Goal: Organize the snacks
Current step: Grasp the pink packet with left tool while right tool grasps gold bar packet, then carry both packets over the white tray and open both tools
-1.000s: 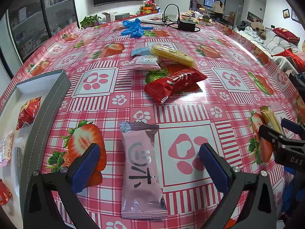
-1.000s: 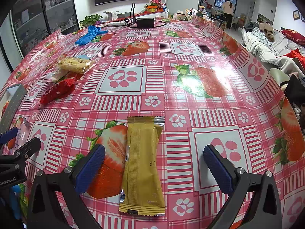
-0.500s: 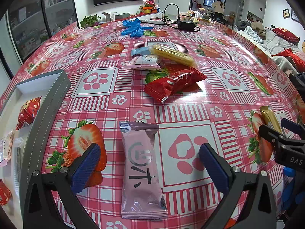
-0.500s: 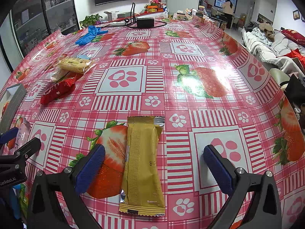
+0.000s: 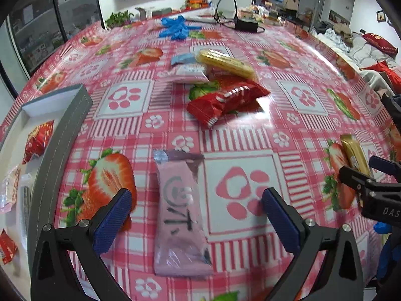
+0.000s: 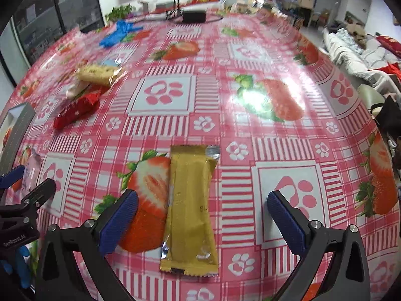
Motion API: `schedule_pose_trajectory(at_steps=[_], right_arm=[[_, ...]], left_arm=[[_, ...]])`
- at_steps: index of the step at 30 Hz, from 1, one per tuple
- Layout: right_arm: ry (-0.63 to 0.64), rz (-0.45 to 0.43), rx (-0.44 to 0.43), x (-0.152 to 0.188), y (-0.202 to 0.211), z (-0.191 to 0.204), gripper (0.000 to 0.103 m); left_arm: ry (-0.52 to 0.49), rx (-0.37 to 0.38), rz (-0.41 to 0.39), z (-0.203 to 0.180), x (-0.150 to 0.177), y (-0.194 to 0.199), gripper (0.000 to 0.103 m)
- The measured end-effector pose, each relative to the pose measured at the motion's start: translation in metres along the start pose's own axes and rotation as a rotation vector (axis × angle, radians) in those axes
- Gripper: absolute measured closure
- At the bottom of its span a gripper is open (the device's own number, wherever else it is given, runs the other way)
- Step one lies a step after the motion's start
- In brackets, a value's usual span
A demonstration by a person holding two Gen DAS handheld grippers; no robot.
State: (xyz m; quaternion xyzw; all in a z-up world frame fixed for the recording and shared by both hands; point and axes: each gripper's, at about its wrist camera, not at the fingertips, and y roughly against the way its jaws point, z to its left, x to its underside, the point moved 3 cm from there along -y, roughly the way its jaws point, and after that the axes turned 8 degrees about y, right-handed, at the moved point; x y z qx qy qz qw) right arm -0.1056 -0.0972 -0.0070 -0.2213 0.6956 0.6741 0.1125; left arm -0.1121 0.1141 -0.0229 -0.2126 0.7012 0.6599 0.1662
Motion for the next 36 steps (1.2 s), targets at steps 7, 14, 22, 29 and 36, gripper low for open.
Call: schedule_pose_trajectory(at_steps=[7,14,22,29,36], right_arm=[[0.049,0.008,-0.039,0.006,0.016,0.005,0.076],[-0.008,-0.004,-0.194,0.012,0.033,0.005,0.078],[0.049,-0.036,-0.196,-0.006,0.051,0.032,0.078],[0.078,0.049,-0.148,0.001,0.028,0.041,0.024],[0.101,0.085,-0.139,0.005,0.02,0.049,0.079]], left_arm=[[-0.049,0.062,0.041,-0.019,0.004,0.015,0.075],[-0.014,0.169,0.038,-0.017,0.004,0.049,0.075],[-0.026,0.161,-0.067,0.008,-0.024,0.107,0.075],[-0.02,0.119,-0.088,0.029,-0.021,0.12,0.075],[-0.006,0.138,-0.113,0.038,-0.031,0.146,0.075]])
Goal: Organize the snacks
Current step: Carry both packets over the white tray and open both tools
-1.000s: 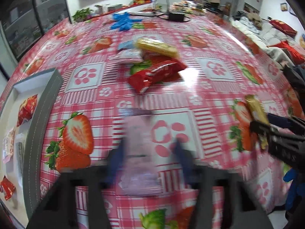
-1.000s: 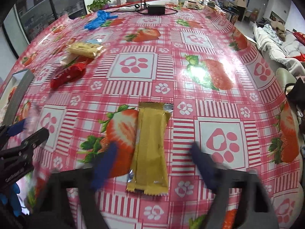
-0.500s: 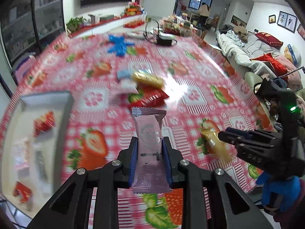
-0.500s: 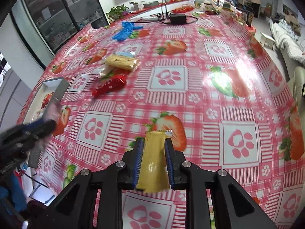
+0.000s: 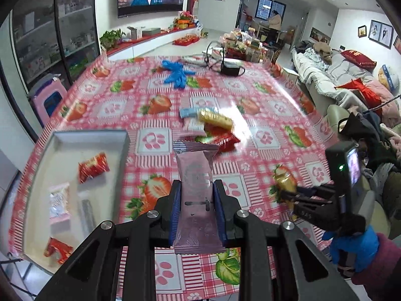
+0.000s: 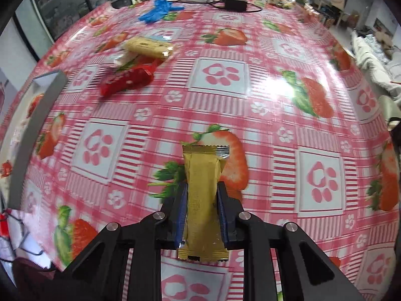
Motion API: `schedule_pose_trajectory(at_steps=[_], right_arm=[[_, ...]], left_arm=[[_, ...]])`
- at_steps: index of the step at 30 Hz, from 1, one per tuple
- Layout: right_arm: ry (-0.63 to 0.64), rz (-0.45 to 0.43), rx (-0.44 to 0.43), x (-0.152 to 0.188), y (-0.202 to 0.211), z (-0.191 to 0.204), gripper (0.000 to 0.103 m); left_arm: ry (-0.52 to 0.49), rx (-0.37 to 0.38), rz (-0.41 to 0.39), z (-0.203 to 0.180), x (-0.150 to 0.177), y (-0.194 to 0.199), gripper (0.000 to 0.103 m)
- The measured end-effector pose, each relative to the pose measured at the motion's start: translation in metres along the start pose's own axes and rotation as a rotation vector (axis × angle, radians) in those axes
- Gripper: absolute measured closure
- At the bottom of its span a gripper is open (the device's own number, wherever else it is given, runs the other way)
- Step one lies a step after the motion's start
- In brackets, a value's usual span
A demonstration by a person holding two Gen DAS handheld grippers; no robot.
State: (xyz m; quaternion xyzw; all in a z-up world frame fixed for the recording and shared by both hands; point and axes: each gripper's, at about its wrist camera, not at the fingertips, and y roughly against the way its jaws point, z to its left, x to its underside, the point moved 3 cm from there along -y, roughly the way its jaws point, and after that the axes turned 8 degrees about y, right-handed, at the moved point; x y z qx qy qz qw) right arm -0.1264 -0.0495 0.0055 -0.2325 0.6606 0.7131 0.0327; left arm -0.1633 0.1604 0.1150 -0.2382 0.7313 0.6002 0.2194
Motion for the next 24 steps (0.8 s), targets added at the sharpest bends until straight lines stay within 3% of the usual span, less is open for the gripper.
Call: schedule_pose_trajectory(at_steps=[7,11,13,17,20,24], right_arm=[[0.046,-0.161,-0.164,-0.043,0.06,0.035,0.079],[0.109,-0.244,-0.275,-0.082,0.101,0.075,0.079],[0.136,-0.263,-0.343,-0.102,0.115,0.101,0.079],[0.192,-0.258,-0.412,-0.132,0.118,0.15,0.079],[0.255,-0.226,-0.446,-0.152,0.106,0.193,0.079],[0.314,-0.149,-0.468,-0.16,0.071,0.247,0.079]], left_arm=[[0.035,0.037,-0.075,0.027,-0.05,0.067,0.075],[0.042,-0.009,-0.13,0.054,-0.077,0.101,0.075],[0.044,-0.074,-0.157,0.075,-0.086,0.113,0.075],[0.121,-0.081,-0.135,0.118,-0.09,0.113,0.075],[0.149,-0.171,-0.124,0.151,-0.081,0.099,0.075],[0.215,-0.228,-0.016,0.197,-0.046,0.049,0.075]])
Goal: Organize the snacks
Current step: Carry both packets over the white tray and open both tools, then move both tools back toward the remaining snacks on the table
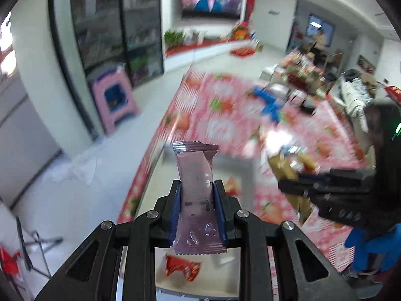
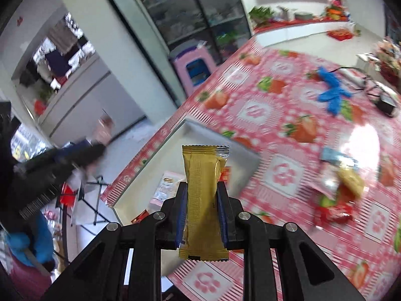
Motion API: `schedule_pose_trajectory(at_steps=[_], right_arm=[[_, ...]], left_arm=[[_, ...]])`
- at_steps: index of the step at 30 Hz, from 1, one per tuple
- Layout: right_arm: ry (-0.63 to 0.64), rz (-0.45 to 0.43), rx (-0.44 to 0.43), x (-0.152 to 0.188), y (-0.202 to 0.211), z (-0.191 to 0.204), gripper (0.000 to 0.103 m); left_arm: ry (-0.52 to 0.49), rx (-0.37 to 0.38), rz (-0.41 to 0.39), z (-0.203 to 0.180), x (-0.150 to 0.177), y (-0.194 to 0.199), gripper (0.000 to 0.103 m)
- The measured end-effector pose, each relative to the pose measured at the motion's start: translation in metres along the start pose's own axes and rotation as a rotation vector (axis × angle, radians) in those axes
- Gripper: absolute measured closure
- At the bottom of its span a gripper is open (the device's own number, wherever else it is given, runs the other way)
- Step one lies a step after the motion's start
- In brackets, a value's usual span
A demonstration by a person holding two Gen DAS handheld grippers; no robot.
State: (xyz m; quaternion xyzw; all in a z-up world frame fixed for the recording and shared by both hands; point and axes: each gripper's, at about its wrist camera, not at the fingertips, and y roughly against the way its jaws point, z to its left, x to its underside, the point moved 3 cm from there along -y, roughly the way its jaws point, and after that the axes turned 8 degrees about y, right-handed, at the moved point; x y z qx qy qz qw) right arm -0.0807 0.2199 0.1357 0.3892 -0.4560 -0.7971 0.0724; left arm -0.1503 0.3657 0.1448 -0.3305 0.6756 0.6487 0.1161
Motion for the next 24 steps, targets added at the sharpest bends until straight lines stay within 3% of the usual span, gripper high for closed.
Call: schedule_pose_trajectory(at_steps=[5,11,12,13,15,16,17,19,21,24], right_arm=[[0.018,0.114,-0.012,-0.002,-0.065,0.015,0.079],[0.061,0.194,0.017,0.007,-0.103,0.024,0.079],[0.072,0.212,0.025,0.01,-0.108,0.024,0.079],[0.082,0.224,0.028,0.011,-0.111,0.025,0.079],[0.093,0.247,0.049,0.015,-0.114,0.025,0.078],[0.097,0.252,0.061,0.016,-0.115,0.025,0.067],[0.101,0.253,0.071,0.017,-0.114,0.025,0.038],[0.128,0.224,0.117,0.019,-0.106,0.024,0.006],[0.156,0.177,0.154,0.021,-0.093,0.022,0.003],[0.113,0.137,0.185,0.027,-0.066,0.007,0.001]], left_arm=[[0.07,-0.015,0.137,0.029,0.038,-0.064,0.075],[0.075,-0.039,0.193,0.036,0.065,-0.094,0.074],[0.072,-0.05,0.199,0.035,0.068,-0.097,0.065],[0.067,-0.062,0.205,0.034,0.071,-0.1,0.043],[0.064,-0.073,0.185,0.034,0.075,-0.099,0.02],[0.061,-0.076,0.159,0.035,0.075,-0.095,0.02],[0.061,-0.081,0.146,0.036,0.074,-0.094,0.02],[0.101,-0.082,0.112,0.04,0.069,-0.086,0.02],[0.137,-0.072,0.075,0.041,0.065,-0.074,0.019],[0.271,0.018,-0.018,0.042,0.052,-0.05,0.019]])
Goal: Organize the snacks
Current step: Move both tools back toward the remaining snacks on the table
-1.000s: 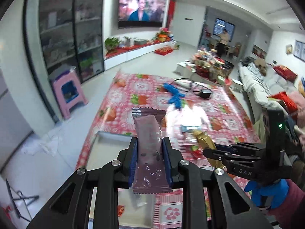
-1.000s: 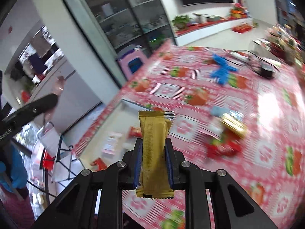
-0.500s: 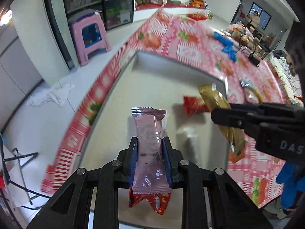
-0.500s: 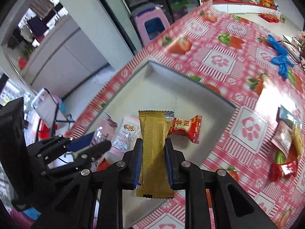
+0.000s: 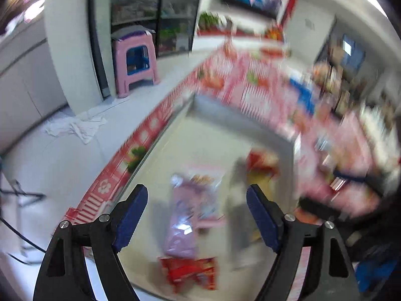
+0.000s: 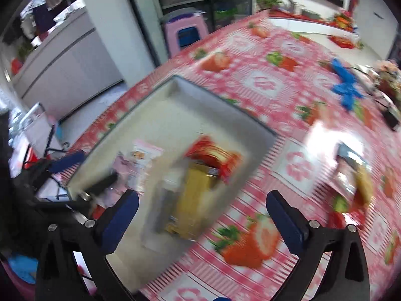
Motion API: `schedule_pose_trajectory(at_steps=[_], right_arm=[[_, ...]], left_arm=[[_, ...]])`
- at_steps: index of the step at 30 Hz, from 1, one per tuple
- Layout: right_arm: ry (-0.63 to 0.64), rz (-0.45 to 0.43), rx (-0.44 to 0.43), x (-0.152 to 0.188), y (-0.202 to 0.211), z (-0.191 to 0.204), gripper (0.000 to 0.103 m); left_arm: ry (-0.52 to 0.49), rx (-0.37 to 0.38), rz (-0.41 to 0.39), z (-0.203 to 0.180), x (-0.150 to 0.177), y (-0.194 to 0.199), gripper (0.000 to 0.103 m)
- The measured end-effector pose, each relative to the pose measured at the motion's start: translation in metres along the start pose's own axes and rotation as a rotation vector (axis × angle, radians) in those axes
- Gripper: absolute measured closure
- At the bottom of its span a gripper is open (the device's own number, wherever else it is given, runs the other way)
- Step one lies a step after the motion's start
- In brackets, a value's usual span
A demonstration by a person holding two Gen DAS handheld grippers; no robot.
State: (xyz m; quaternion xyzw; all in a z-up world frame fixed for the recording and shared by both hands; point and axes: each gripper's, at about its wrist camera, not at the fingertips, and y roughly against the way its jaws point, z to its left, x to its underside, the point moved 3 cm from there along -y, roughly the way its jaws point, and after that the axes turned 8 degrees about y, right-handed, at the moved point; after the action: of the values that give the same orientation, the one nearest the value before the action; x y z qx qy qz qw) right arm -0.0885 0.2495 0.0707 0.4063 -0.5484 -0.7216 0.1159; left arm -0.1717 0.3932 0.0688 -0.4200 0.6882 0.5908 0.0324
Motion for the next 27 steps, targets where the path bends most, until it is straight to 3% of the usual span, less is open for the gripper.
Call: schedule_pose_trajectory(at_steps=[6,9,12,17,27], right_arm=[[0.061,-0.047,0.157,0.045,0.037,-0.01,0.001],[0.129,-0.063,0.191,0.066,0.047,0.002,0.001],[0.159,-0.073,0.197,0.08,0.055,0.01,0.001],[0.128,-0.133,0.195,0.098,0.077,0.0,0.001],[0.061,-0.235,0.213,0.117,0.117,-0.031,0.001]], left_arm=[[0.189,0.146,-0.114,-0.036,-0.015,0.042,0.018],[0.234,0.271,-0.12,-0.071,-0.012,0.058,0.017],[0.196,0.321,-0.093,-0.111,-0.006,0.069,0.017],[0.129,0.339,-0.132,-0.15,-0.001,0.093,0.017],[-0.116,0.277,-0.231,-0.235,0.015,0.134,0.017]])
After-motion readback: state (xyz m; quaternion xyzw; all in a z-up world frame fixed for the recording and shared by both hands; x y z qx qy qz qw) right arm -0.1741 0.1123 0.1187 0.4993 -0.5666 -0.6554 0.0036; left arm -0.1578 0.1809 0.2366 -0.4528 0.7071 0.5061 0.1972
